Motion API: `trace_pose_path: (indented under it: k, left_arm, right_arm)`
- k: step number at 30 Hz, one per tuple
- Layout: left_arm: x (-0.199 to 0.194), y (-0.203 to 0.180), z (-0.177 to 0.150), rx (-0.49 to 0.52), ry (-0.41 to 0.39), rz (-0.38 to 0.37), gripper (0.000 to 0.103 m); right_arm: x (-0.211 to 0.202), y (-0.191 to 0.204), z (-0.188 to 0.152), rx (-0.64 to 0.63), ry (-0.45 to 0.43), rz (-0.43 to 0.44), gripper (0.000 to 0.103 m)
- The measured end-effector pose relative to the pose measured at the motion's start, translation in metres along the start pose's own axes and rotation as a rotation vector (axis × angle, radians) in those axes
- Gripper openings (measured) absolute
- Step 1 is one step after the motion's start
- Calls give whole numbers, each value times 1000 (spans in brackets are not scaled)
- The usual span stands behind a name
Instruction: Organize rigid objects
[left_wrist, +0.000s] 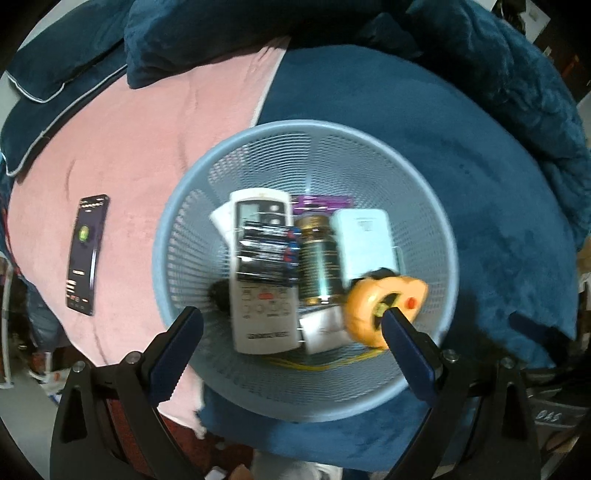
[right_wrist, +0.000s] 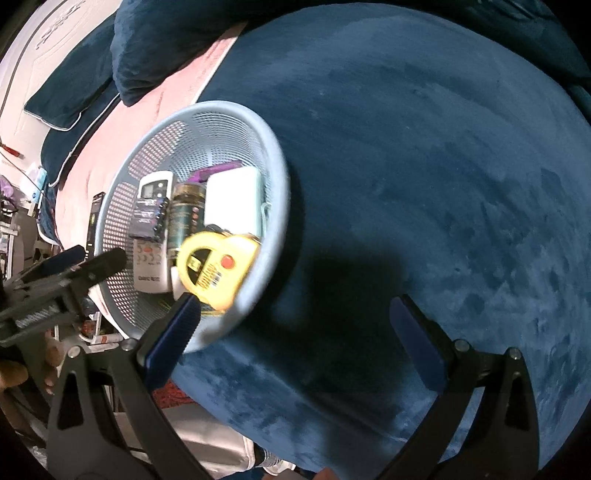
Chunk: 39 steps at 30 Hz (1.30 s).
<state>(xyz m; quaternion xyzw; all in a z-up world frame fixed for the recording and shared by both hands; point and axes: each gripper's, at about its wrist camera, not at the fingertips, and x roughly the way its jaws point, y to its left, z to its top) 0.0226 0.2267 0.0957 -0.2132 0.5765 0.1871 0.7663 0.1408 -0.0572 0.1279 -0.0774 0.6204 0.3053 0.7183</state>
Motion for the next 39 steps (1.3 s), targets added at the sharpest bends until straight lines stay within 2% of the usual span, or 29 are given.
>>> trace_pose_path:
  k: [4,7,11,16,25,31,36,39]
  left_arm:
    - [-5,-18,-6,45,-30,-9,98]
    - [-9,-33,-13,70,-52,42,98]
    - [-12,-55,-28,102,-80,8,98]
    - [-12,-76,-48,107,-113,23,98]
    - [-1,-107,-68,115,-116,19,97]
    - [11,-121,-81,86,-84,-25,97]
    - [17,-140,-88,127,-79,-58,97]
    - [20,-152,-91,165,-81,-54,97]
  right_arm:
    - [-8,-12,-14,25,-11,10,103]
    - [-15,-18,-23,42,-23,21,103]
    - [-25,-26,-33,66,-47,40,103]
    - [-34,-34,-50,90,-69,59,103]
    - [-44,-58,-77,114,-118,10,103]
    - [-45,-83,-92,163,-122,3,103]
    - [-48,-103,-104,204,-123,-7,103]
    - [-48,-116,-111,227,-122,-21,103]
